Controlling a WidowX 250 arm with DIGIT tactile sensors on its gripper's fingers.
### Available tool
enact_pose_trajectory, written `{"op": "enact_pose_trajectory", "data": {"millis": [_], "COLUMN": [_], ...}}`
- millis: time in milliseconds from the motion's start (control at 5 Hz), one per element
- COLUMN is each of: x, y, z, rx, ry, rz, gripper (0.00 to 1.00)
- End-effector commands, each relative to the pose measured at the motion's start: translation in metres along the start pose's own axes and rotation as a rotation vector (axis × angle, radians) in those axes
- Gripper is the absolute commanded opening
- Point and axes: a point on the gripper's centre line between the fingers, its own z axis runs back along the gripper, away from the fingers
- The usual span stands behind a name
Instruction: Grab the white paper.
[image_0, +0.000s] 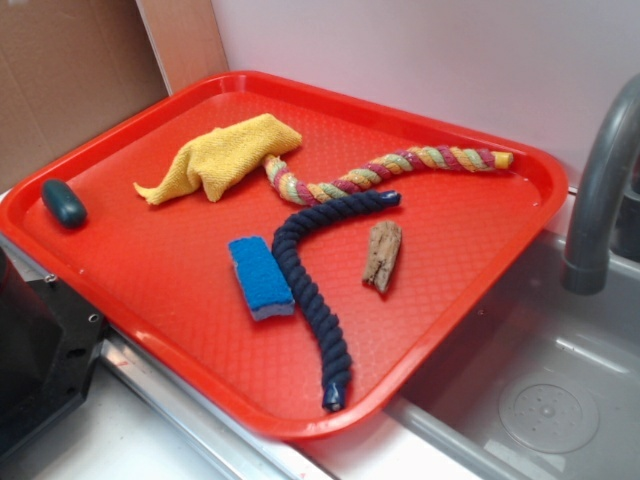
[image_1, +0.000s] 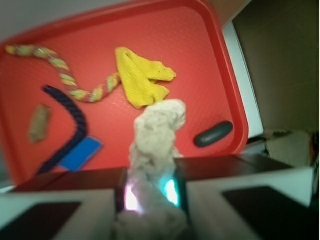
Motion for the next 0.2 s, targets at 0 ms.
{"op": "enact_pose_trajectory", "data": {"millis": [0], "x": [-0.0045], "y": [-0.0048], "z": [-0.0007], "rx": [0.035], "ry": [-0.042], "rz": [0.041], "gripper": [0.00]}}
